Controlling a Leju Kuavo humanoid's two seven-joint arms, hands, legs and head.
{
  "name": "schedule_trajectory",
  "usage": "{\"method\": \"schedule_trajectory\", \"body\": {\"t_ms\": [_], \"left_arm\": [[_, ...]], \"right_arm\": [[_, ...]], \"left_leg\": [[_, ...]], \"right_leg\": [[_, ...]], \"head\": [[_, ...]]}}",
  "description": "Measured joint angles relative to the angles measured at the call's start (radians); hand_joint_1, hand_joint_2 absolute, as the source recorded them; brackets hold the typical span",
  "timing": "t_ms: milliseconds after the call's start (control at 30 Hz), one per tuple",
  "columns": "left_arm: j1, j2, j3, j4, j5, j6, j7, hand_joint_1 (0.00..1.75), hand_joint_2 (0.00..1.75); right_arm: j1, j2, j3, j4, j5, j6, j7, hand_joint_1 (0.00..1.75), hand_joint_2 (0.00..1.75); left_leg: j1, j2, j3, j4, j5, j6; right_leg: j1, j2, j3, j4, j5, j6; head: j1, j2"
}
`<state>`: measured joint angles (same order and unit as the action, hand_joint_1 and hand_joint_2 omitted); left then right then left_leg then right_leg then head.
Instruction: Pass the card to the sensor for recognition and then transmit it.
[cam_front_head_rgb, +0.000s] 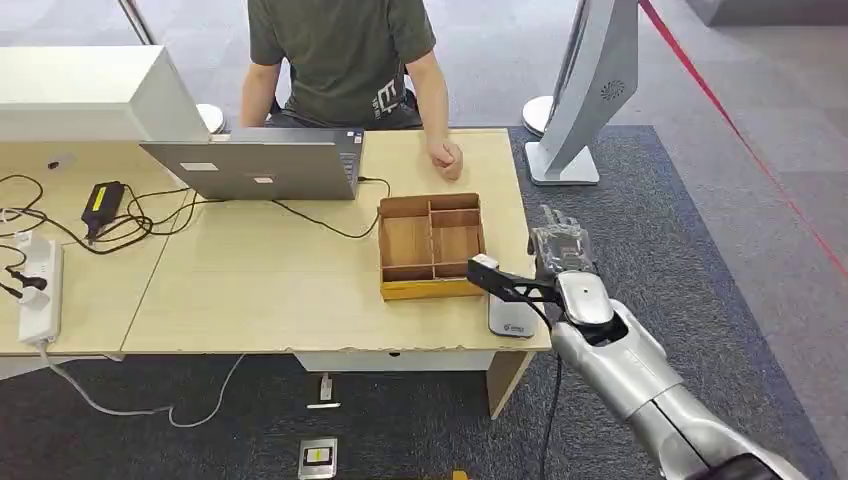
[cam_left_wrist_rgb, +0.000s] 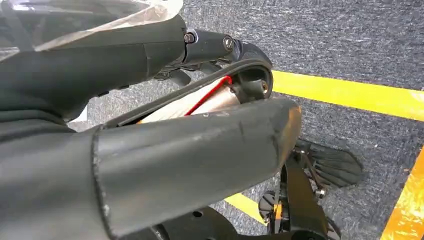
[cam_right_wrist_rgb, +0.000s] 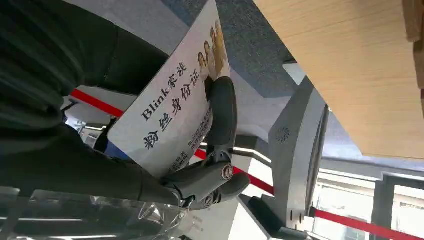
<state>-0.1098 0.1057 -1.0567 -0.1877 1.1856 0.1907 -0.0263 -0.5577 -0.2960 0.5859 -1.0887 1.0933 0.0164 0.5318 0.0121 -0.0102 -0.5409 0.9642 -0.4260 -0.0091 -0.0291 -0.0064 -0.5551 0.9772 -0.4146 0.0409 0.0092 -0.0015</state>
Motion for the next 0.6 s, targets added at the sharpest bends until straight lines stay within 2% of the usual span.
{"method": "schedule_trajectory", "body": {"t_ms": [600], "left_arm": [[0.000, 0.000, 0.000, 0.000, -0.015, -0.014, -0.007, 0.00, 0.00]], "right_arm": [[0.017, -0.016, -0.010, 0.037, 0.001, 0.005, -0.002, 1.75, 1.75]], "left_leg": [[0.000, 0.000, 0.000, 0.000, 0.000, 0.000]], "right_leg": [[0.000, 0.000, 0.000, 0.000, 0.000, 0.000]], "head": [[0.000, 0.000]]}}
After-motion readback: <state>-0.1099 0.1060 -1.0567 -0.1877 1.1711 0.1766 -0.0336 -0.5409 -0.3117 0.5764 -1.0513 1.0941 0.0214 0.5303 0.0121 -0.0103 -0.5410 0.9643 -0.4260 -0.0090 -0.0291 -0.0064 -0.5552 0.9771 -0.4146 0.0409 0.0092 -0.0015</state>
